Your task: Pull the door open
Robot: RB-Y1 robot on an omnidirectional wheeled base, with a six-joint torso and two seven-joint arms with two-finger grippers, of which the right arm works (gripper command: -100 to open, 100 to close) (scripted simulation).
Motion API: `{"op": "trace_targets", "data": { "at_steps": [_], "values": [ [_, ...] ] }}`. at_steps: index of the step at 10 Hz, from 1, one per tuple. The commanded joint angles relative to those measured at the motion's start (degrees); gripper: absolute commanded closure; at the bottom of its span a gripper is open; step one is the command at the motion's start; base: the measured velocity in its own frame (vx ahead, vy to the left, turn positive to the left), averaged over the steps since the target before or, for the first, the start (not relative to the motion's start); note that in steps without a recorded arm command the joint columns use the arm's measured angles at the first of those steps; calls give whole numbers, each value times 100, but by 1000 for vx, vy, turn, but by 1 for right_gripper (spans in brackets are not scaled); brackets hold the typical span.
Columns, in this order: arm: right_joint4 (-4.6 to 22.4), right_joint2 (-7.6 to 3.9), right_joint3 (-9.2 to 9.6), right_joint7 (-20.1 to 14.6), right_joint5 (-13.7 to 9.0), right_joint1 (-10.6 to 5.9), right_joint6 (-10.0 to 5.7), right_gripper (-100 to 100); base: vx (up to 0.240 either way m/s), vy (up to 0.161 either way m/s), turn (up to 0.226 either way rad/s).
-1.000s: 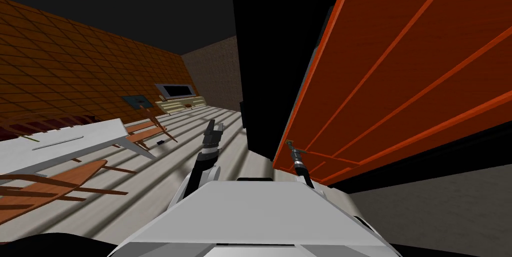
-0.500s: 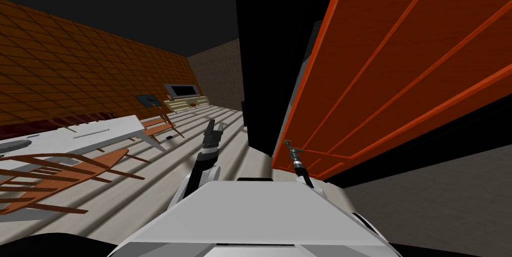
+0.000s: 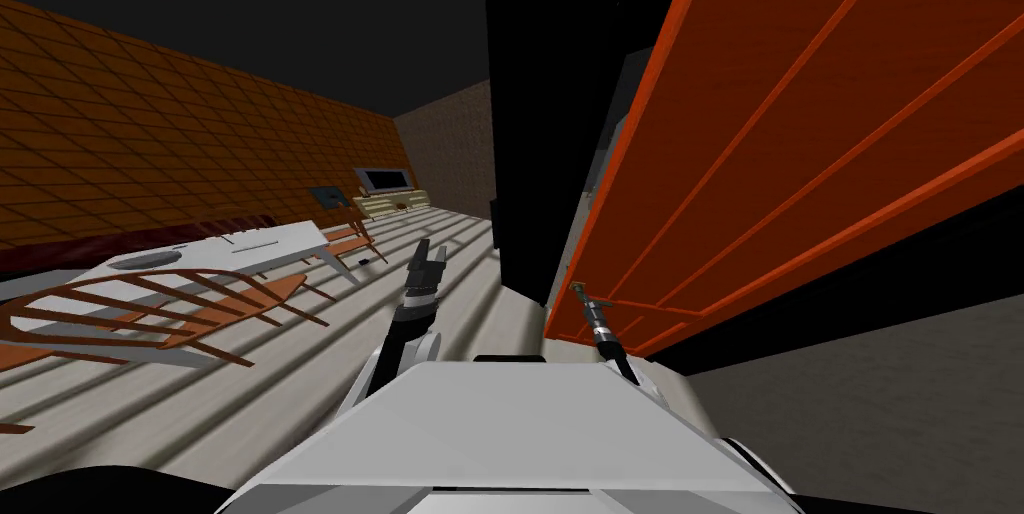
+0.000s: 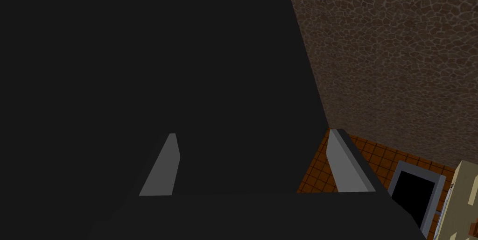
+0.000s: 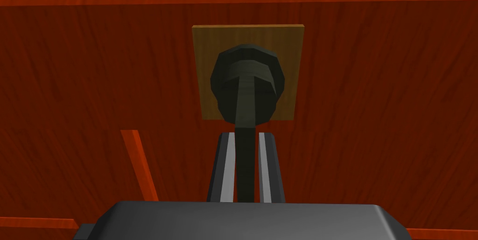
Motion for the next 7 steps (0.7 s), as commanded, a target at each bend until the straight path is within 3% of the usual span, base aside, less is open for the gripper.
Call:
{"op": "trace_targets", "data": {
  "at_steps": [1, 3, 7],
  "values": [
    [60, -83, 130, -167, 55, 61, -163, 100, -237, -85, 146],
    [57, -198, 234, -319, 96, 151, -286, 100, -232, -88, 136],
    [156, -150, 280, -288, 80, 52, -265, 100, -172, -41, 115]
  ]
}}
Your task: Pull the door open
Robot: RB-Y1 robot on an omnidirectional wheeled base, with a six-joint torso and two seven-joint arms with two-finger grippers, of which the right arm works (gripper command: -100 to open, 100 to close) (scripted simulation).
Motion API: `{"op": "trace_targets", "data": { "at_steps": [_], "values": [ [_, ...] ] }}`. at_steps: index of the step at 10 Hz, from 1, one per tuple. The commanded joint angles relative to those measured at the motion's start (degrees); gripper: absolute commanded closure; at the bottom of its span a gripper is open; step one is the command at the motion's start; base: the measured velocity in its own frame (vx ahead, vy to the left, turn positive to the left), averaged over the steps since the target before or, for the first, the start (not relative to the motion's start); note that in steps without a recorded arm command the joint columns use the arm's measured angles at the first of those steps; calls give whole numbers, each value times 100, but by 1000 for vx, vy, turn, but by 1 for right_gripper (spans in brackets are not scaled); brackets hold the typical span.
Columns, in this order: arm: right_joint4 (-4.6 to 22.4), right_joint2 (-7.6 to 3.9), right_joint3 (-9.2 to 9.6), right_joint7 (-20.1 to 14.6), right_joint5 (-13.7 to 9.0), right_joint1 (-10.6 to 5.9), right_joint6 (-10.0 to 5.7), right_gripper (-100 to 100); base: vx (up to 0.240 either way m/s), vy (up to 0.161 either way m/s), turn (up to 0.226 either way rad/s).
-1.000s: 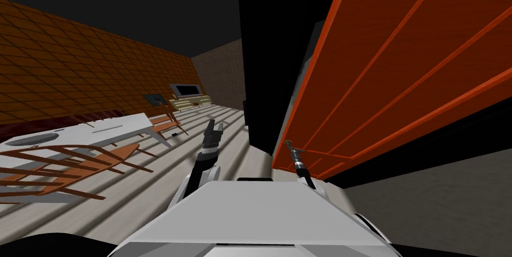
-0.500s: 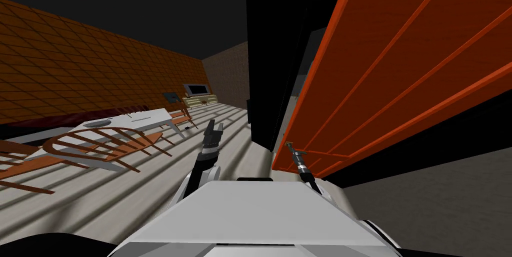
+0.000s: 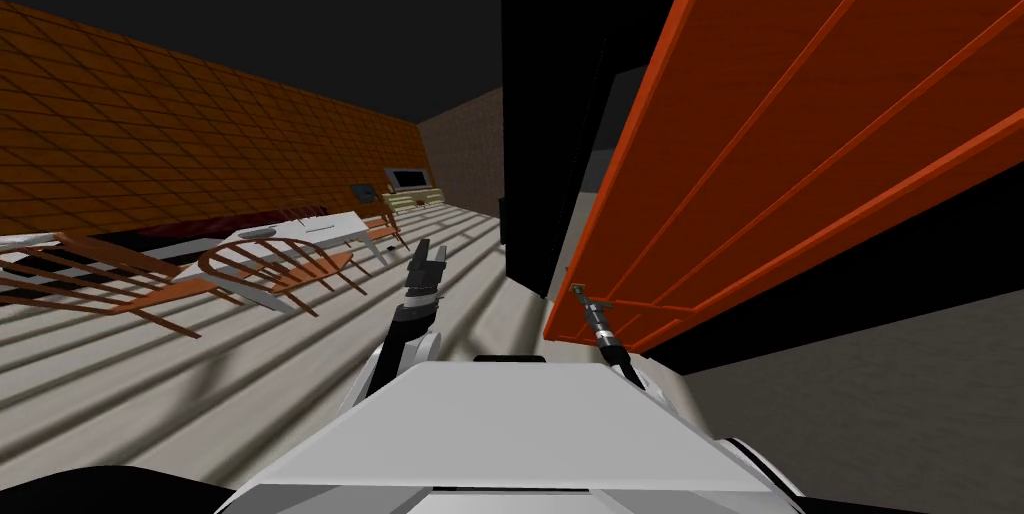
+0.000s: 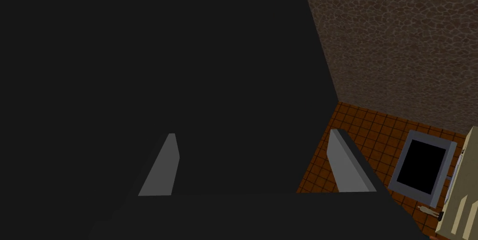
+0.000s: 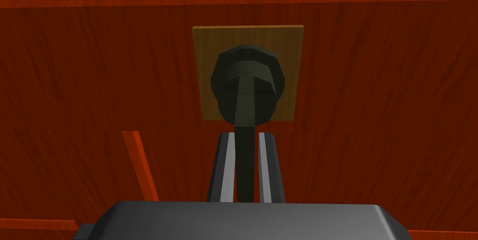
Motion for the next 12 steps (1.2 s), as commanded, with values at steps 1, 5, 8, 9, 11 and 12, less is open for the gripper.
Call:
{"op": "trace_targets", "data": {
  "at_steps": [1, 5, 8, 9, 11, 12],
  "values": [
    [54, 19, 50, 6, -7, -43, -12, 100, -284, -63, 197],
    [221, 9, 126, 6, -46, -207, -48, 100, -252, -103, 198],
    [306, 4, 164, 6, -66, -290, -66, 100, -204, -94, 145],
    [283, 21, 166, 9, -56, -282, -60, 100, -101, -27, 45],
    [303, -104, 284, -141, -18, -135, -276, 100, -183, -17, 149],
    [312, -164, 330, -207, -3, -72, -373, 100, -200, -33, 92]
  ]
}}
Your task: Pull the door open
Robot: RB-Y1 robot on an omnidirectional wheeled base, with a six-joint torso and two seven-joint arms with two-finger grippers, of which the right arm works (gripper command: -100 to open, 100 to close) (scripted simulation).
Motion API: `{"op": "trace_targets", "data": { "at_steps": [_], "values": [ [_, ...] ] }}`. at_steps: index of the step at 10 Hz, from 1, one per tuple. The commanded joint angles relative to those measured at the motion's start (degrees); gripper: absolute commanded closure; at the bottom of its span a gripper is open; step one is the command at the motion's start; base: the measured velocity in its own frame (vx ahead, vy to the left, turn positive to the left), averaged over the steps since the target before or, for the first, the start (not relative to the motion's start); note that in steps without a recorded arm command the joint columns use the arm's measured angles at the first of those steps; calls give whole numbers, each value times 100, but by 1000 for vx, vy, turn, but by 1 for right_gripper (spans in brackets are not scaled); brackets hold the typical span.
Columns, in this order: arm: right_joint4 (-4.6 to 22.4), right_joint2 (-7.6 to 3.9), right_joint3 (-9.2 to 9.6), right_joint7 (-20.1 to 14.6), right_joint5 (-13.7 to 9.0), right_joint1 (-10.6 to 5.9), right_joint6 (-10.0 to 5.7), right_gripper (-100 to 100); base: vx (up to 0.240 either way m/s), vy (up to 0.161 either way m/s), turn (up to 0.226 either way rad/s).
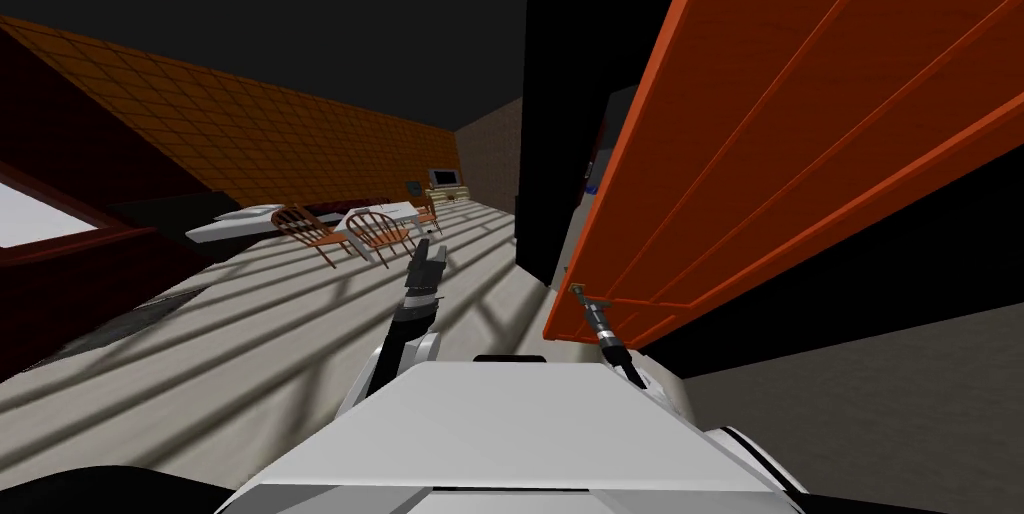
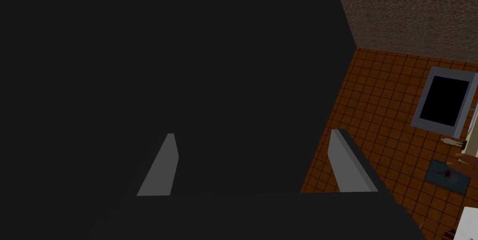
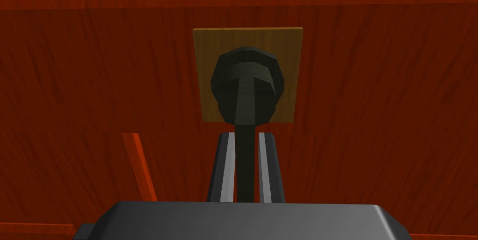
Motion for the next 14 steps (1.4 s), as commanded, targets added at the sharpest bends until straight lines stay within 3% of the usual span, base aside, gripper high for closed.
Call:
{"op": "trace_targets", "data": {
  "at_steps": [1, 4, 6, 8, 10, 14],
  "values": [
    [24, -76, 95, -116, 35, 127, -185, 100, -201, -81, 119],
    [47, -239, 222, -298, 74, 300, -452, 100, -194, -70, 121],
    [-37, -208, 236, -278, 85, 325, -382, 100, -92, -19, 13],
    [-225, -214, 488, -249, 112, 342, -323, 100, -189, -47, -38],
    [-225, -214, 488, -249, 112, 342, -323, 100, -110, -38, -2],
    [-490, -232, 784, -206, 137, 353, -239, 100, -93, -47, -23]
  ]
}}
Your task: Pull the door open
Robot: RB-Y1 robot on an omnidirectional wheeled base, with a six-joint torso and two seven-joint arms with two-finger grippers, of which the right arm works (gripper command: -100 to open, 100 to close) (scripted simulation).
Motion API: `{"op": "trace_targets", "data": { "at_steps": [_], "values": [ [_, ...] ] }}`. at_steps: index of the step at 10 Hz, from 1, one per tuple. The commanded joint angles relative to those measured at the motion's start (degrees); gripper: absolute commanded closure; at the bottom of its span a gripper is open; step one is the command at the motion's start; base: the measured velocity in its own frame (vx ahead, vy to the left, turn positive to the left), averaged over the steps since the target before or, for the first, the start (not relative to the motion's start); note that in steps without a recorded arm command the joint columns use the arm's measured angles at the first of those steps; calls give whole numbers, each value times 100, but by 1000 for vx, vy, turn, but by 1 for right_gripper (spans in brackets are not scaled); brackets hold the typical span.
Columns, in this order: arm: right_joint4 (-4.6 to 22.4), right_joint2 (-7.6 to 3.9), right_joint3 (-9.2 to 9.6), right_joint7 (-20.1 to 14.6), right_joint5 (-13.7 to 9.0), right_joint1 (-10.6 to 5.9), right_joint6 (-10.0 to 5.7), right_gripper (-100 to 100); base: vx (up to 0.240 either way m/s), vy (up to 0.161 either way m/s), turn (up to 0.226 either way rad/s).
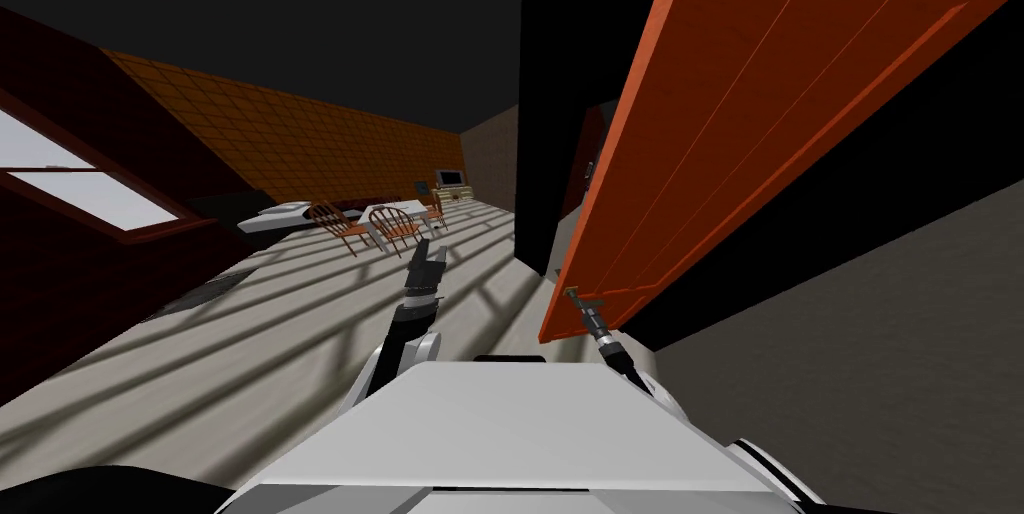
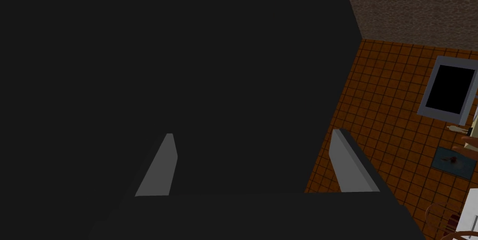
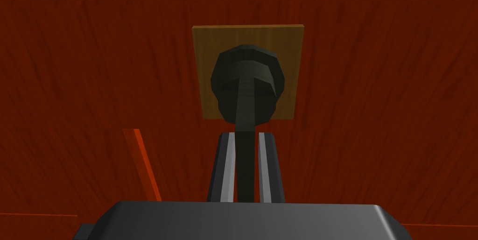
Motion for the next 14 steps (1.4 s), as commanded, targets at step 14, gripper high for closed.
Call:
{"op": "trace_targets", "data": {
  "at_steps": [14],
  "values": [
    [47, -12, 724, 14, 94, 173, -542, 100, -59, -64, 7]
  ]
}}
